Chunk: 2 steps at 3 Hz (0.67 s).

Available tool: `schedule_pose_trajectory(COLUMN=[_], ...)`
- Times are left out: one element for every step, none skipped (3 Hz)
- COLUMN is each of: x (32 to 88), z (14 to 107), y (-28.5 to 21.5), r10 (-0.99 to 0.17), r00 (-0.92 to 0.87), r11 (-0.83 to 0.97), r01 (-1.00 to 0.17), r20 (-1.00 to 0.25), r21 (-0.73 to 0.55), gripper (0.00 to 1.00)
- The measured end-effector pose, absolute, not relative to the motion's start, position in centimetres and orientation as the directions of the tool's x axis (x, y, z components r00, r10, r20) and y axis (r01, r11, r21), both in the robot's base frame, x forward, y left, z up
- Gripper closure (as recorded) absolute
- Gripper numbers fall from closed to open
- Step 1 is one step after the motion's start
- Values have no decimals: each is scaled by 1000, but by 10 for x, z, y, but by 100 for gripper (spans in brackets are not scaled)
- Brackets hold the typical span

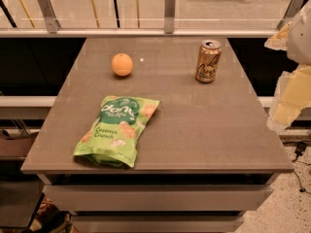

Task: Pick green rice chip bag

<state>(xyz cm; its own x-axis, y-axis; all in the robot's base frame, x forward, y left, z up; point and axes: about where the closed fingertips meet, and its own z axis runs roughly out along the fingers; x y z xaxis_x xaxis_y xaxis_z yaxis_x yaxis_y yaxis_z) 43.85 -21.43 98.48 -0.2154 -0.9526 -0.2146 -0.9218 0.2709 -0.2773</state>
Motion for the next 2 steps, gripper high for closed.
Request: schedule_pose_trajectory(x=[438, 439], z=[985, 989], y=[-214, -211], r10=[-953, -960], r00=[-215, -182], r11=[271, 243], r01=[-922, -921], r20=[-215, -213], r21=[-278, -304], gripper=[0, 0])
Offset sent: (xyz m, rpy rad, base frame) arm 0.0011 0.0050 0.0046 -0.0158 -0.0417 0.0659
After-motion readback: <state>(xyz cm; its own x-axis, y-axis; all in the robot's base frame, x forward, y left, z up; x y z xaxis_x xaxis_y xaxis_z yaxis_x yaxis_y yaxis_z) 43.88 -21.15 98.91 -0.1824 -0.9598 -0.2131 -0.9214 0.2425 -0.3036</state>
